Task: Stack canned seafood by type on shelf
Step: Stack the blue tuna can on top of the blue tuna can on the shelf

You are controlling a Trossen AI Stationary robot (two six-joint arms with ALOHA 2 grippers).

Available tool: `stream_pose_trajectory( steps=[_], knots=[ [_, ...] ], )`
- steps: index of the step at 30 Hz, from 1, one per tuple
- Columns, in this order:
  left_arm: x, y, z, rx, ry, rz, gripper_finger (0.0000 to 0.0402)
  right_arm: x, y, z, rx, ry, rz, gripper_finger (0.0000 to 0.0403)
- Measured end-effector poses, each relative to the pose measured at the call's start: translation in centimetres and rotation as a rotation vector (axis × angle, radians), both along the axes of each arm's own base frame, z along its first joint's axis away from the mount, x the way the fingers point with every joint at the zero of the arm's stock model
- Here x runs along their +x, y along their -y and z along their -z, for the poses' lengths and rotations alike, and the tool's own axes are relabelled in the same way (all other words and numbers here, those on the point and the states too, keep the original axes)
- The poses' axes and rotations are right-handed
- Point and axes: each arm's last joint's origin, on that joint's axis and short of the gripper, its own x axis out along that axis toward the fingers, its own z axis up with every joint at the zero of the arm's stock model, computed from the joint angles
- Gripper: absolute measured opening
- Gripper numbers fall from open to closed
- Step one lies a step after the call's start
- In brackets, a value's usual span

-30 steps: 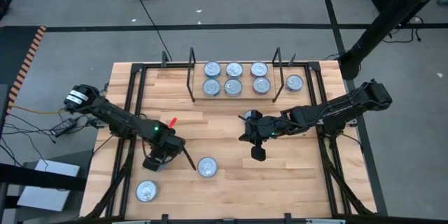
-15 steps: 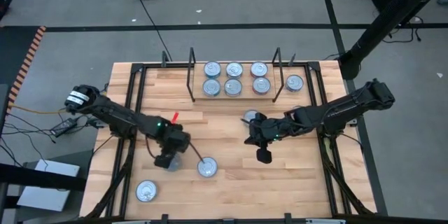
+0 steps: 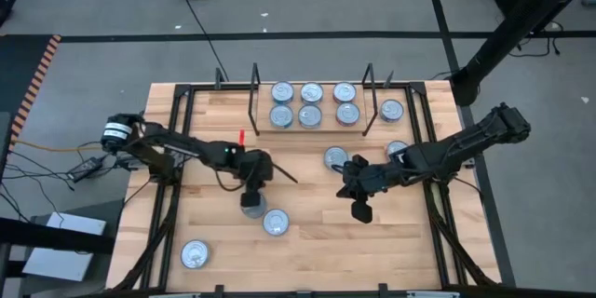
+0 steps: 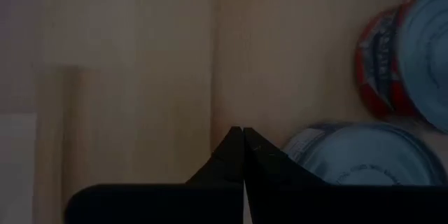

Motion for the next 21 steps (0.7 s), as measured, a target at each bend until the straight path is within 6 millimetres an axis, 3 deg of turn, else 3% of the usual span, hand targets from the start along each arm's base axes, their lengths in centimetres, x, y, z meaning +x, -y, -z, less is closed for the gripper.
stream_pose_trajectory(
  steps=[2, 5, 8, 10, 16, 21],
  knots=[
    [0.4, -0.2, -0.3, 0.013, -0.001, 0.021, 0.0000, -0.1, -0.3, 0.1, 0.015, -0.008, 0.007, 0.0002],
    [0.5, -0.2, -2.4, 0.023, 0.004, 0.061, 0.0000, -0.2, -0.6, 0.0, 0.030, -0.006, 0.010, 0.0003],
    [-0.2, 0.0, -4.8, -0.033, -0.012, 0.116, 0.0000, -0.3, -0.9, 0.0, 0.035, -0.009, 0.007, 0.0002],
    [-1.2, 0.5, -5.3, -0.078, -0.070, 0.145, 0.0000, -0.3, -0.9, 0.0, 0.035, -0.009, 0.005, 0.0003],
    [-2.0, 2.6, -4.6, -0.062, -0.150, 0.190, 0.0000, -0.3, -0.9, 0.1, 0.033, -0.012, 0.004, 0.0003],
    [-1.5, 3.1, -2.9, -0.071, -0.150, 0.089, 0.0000, -0.4, -0.9, 0.1, 0.031, -0.018, 0.000, 0.0003]
  ],
)
